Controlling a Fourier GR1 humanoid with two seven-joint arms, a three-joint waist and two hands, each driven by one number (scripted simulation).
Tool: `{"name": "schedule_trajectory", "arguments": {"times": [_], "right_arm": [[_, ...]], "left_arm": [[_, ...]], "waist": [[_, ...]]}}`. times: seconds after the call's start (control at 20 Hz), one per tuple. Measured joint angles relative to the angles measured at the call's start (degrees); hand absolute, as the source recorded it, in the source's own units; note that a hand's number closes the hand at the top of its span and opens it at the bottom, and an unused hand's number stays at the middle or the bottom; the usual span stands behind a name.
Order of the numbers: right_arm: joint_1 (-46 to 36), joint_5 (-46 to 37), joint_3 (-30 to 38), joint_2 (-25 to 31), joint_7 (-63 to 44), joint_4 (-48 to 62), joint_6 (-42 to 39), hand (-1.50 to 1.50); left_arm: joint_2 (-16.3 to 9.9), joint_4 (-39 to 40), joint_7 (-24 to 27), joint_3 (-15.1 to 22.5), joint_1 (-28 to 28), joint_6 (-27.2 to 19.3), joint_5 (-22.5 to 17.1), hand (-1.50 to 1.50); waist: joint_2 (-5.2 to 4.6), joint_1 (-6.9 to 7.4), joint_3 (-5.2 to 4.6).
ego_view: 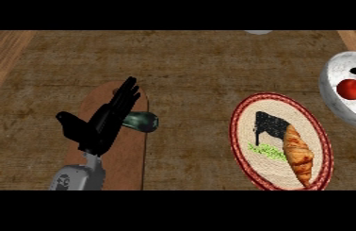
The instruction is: Pick the tomato from the placemat and place it in the bowl
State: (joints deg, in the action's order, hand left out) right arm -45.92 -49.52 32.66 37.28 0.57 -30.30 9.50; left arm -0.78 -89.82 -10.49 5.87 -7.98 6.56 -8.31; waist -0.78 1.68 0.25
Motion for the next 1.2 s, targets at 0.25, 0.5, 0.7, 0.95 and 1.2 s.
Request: {"name": "schedule_trajectory", "arguments": {"times": [0.25,0.5,0.7,0.95,1.2], "right_arm": [[-0.36,11.59,8.96,-2.25,10.77,-3.41,2.73,-1.50],[4.08,21.54,13.93,-4.65,19.54,-11.21,-3.10,-1.50],[10.01,28.55,16.87,-7.21,21.12,-20.78,-9.88,-1.50],[20.14,34.95,18.98,-12.46,23.19,-35.27,-16.94,-1.50],[33.36,39.95,20.87,-19.62,26.07,-48.92,-23.78,1.50]], "left_arm": [[-0.11,0.17,0.47,-0.51,1.32,-0.42,0.15,0.00],[-1.01,-0.84,0.73,-1.29,3.48,-0.33,0.00,0.00],[-1.56,-0.76,1.05,-2.39,4.10,-0.61,-0.12,0.00],[-2.19,-1.31,0.28,-3.62,5.00,-0.83,-0.82,0.00],[-2.54,-1.86,0.96,-4.65,6.06,-1.29,-0.91,0.00]], "waist": [[0.63,-1.36,-0.02],[1.41,-3.01,-0.20],[1.95,-4.73,-0.34],[2.51,-6.61,-0.47],[2.82,-8.54,-0.54]]}}
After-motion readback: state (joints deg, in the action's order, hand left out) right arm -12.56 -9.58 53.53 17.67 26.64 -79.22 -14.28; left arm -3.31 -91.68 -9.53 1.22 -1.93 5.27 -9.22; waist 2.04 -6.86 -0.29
